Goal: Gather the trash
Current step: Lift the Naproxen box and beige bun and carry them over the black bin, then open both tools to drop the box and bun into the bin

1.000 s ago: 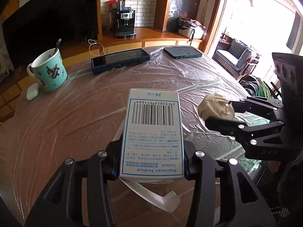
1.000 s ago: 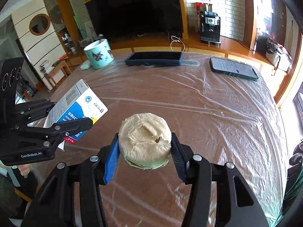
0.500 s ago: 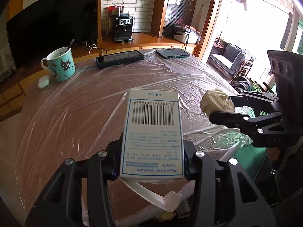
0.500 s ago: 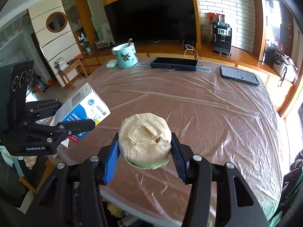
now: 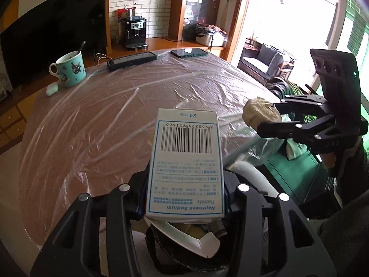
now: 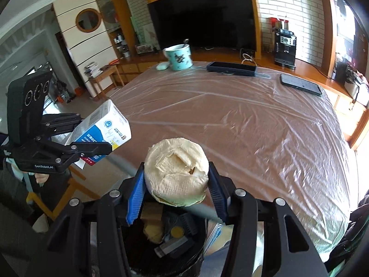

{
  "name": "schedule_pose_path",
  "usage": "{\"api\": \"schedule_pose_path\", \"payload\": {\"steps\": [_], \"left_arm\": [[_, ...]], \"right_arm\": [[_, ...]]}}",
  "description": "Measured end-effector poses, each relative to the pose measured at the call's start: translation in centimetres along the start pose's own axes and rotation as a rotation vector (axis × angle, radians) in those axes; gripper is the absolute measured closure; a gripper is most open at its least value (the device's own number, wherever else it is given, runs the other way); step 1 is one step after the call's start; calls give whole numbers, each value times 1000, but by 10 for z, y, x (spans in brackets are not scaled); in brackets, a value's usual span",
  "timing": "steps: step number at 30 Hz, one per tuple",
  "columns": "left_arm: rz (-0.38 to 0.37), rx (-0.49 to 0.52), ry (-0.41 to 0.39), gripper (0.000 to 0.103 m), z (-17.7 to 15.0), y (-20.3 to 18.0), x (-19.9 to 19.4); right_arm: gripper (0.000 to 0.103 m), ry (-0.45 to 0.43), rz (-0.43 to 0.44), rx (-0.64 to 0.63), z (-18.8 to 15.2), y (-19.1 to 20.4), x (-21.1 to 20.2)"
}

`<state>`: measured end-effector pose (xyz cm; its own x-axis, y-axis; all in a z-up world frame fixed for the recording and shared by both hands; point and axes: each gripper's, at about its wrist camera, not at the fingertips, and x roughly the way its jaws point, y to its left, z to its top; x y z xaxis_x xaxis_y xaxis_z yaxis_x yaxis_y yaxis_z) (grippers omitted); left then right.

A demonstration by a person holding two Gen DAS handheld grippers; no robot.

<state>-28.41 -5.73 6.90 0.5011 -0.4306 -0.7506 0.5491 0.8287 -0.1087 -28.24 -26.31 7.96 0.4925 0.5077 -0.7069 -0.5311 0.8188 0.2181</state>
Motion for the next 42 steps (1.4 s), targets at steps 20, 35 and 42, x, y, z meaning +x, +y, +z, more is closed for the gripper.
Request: {"api": "schedule_pose_path", "payload": {"steps": [20, 35, 42], "left_arm": [[-36, 74, 165, 55, -53, -32, 34], [18, 94, 310, 55, -87, -34, 90], [16, 74, 284, 23, -85, -27, 90]], "right_arm": [[52, 158, 21, -80, -65, 40, 22], [52, 283, -35, -43, -100, 29, 73], [25, 271, -14, -9, -103, 28, 72]]}}
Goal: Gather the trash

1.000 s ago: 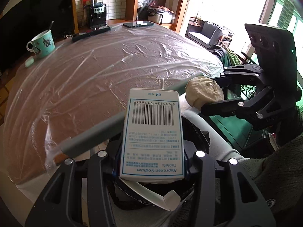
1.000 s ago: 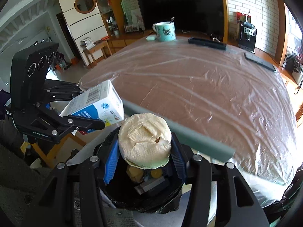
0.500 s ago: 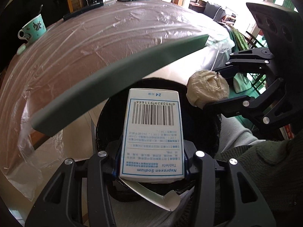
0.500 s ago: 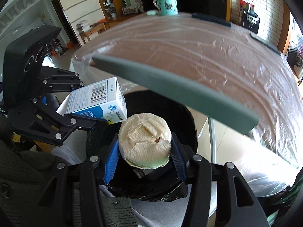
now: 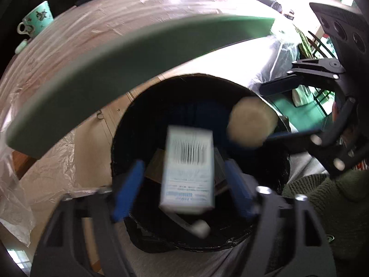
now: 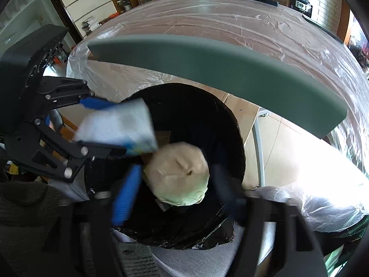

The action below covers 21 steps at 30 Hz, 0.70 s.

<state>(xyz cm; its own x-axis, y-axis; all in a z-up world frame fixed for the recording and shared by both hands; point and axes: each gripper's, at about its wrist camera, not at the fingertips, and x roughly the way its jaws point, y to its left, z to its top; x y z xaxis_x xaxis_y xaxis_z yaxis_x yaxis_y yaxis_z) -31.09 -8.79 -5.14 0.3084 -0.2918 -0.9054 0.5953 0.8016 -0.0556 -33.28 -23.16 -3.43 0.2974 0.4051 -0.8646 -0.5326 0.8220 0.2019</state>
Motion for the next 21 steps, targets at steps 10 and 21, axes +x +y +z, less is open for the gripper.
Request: {"api": "schedule_pose_path", "payload": {"steps": [10, 21], "left_arm": [[-51, -158, -304, 7, 54, 44, -108], [221, -420, -367, 2, 176, 195, -45]], "right_arm": [[4, -277, -120, 22, 55, -29, -95], [4, -272, -402, 331, 186, -213, -37]]}}
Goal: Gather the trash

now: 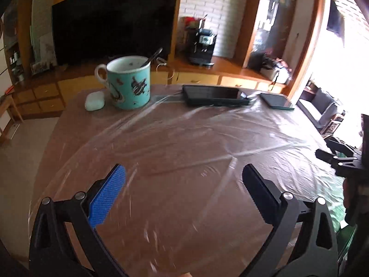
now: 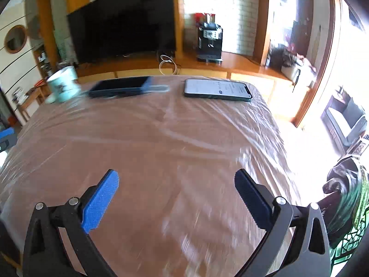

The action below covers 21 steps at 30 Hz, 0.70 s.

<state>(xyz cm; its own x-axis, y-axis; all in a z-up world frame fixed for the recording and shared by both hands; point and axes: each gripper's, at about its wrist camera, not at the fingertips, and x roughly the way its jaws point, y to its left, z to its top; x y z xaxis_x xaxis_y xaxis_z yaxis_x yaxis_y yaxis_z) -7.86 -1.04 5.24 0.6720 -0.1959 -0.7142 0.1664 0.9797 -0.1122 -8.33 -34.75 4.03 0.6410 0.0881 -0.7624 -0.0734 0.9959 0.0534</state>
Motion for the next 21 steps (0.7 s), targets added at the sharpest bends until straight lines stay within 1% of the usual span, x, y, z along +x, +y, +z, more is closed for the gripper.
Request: {"api": "schedule_pose_path", "payload": {"steps": [2, 4, 8, 13, 16, 17, 21], "left_arm": [[5, -37, 36, 2, 6, 14, 18], [19, -55, 60, 2, 5, 16, 36], [51, -51, 90, 2, 8, 23, 54], [72, -73, 105, 2, 10, 27, 61], [133, -42, 130, 2, 11, 23, 67], [161, -18, 145, 1, 11, 18, 71], [156, -14, 147, 1, 10, 17, 68]], "right_arm": [[4, 25, -23, 46, 10, -16, 23], [4, 43, -38, 77, 15, -23, 39], [4, 57, -62, 104, 25, -35, 60], [4, 67, -89, 105, 37, -38, 71], [4, 85, -132, 80, 39, -33, 76], [4, 85, -133, 86, 39, -34, 76], [4, 84, -134, 87, 39, -36, 77]]}}
